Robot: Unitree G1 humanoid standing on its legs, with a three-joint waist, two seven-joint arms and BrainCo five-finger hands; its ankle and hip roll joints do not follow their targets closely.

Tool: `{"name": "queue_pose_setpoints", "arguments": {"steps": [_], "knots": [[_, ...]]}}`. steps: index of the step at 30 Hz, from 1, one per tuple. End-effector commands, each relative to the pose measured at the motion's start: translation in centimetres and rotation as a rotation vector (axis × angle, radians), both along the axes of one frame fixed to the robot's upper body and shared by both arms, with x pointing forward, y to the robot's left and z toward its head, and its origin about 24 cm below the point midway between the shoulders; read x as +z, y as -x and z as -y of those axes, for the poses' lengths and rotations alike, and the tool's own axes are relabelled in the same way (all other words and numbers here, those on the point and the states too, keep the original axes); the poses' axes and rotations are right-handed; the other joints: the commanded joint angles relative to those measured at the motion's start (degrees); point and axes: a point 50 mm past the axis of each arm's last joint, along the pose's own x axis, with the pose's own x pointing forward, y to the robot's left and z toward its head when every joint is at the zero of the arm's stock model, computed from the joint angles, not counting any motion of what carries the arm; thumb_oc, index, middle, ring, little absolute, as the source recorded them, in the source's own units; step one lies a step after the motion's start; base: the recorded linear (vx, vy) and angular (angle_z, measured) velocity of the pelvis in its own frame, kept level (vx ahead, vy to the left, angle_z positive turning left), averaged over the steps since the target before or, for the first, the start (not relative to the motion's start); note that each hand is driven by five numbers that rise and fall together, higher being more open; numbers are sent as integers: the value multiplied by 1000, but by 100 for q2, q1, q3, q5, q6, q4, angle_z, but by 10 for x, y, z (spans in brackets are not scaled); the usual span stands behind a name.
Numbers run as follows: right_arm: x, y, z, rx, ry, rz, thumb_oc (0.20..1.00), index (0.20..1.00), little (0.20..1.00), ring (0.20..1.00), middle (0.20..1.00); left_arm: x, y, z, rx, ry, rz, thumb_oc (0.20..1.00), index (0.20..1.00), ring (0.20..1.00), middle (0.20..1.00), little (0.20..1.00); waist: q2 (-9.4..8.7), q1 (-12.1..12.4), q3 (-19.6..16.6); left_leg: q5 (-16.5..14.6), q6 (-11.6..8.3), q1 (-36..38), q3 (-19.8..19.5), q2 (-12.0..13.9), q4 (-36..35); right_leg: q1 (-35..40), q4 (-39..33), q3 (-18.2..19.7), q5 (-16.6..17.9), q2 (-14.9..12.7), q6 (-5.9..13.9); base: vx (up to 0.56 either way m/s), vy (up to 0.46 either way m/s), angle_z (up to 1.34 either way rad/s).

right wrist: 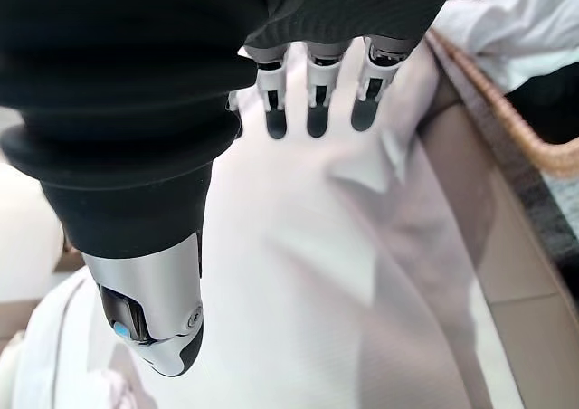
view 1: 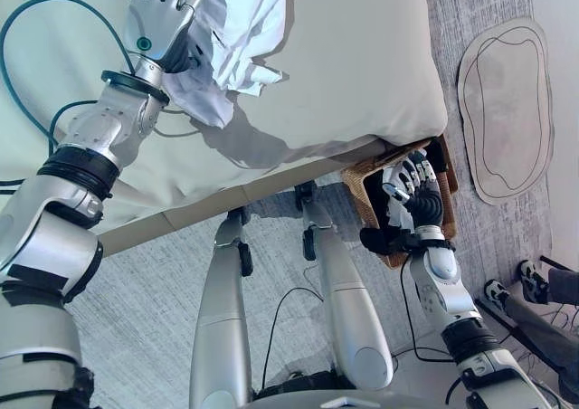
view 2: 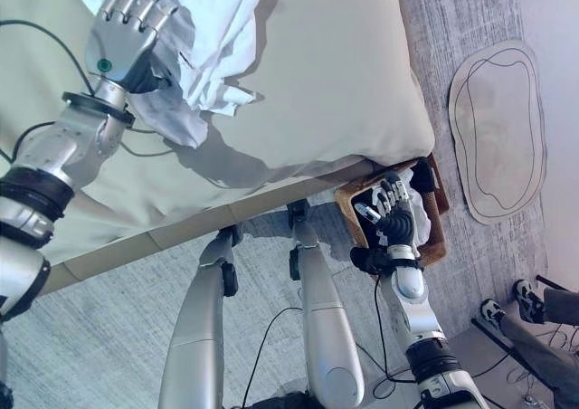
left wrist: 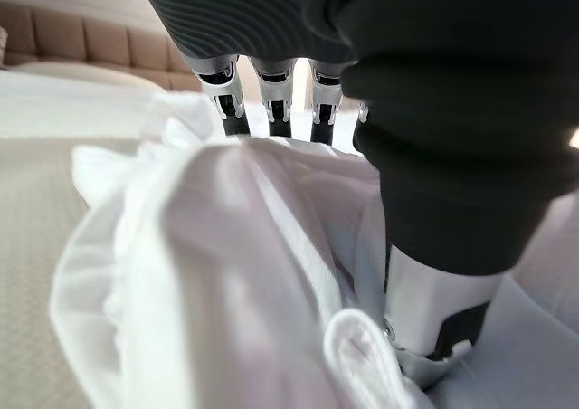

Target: Pick up clothes into the bucket

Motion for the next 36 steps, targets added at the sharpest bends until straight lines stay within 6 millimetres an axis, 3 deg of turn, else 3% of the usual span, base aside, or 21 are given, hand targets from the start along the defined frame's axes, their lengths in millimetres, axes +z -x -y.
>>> {"name": "queue_pose_setpoints", "arguments": {"steps": [1, 11, 12, 13, 20, 26, 31, 34, 36], "knots": [[29, 9, 25, -46, 53, 147, 1000, 1000, 1000, 1000, 1000, 7, 1, -3, 8, -43, -5, 1000, 1000, 1000, 1000, 1000, 273, -140, -113, -494, 148, -315, -49, 69, 750, 93, -296, 86, 279, -122, 393, -8, 3, 3], [30, 8, 26, -41, 48, 146, 1000, 1000, 1000, 1000, 1000, -15, -12, -14, 154, -145, -157, 1000, 1000, 1000, 1000, 1000, 298, -256, -209, -514, 155, -539, 1, 110, 839, -193, -230, 152, 330, -83, 403, -4, 2, -1], [29, 9, 27, -42, 45, 142, 1000, 1000, 1000, 1000, 1000, -14, -12, -14, 155, -149, -165, 730, 730, 730, 730, 730, 300, -257, -224, -514, 159, -541, 8, 103, 831, -195, -239, 157, 338, -84, 402, 0, 0, 0], [28, 9, 28, -41, 44, 136, 1000, 1000, 1000, 1000, 1000, -15, -11, -14, 155, -143, -169, 200, 200, 200, 200, 200, 302, -256, -238, -515, 163, -544, 11, 101, 829, -201, -245, 156, 343, -88, 403, 0, 0, 0], [23, 9, 30, -56, 45, 115, 1000, 1000, 1000, 1000, 1000, -26, -9, -20, 150, -119, -186, 200, 200, 200, 200, 200, 348, -214, -339, -477, 163, -420, 40, 82, 717, -101, -265, 121, 318, -103, 409, 0, 0, 0], [23, 6, 26, -42, 66, 110, 1000, 1000, 1000, 1000, 1000, -62, -7, -17, 103, -35, -256, 200, 200, 200, 200, 200, 331, -115, -485, -492, 163, 98, 46, 59, 593, 400, -334, 89, 307, -136, 396, 0, 0, 0], [21, 3, 29, -80, 152, 78, 1000, 1000, 1000, 1000, 1000, -96, 3, 1, -25, 123, -303, 200, 200, 200, 200, 200, 339, 87, -627, -451, 133, 920, -15, 58, 178, 1199, -585, 10, 299, -215, 397, 37, -8, 3], [20, 2, 30, -91, 204, 65, 1000, 1000, 1000, 1000, 1000, -102, 8, 7, -74, 172, -312, 200, 200, 200, 200, 200, 332, 151, -648, -418, 127, 1275, -38, 34, -21, 1586, -738, -15, 303, -253, 393, 64, -18, 5], [19, -3, 29, -102, 274, 44, 1000, 1000, 1000, 1000, 1000, -112, 18, 24, -185, 258, -324, 200, 200, 200, 200, 200, 355, 334, -757, -332, 110, 1776, -114, 17, -380, 2079, -962, -105, 296, -274, 382, 97, -26, 6]]}}
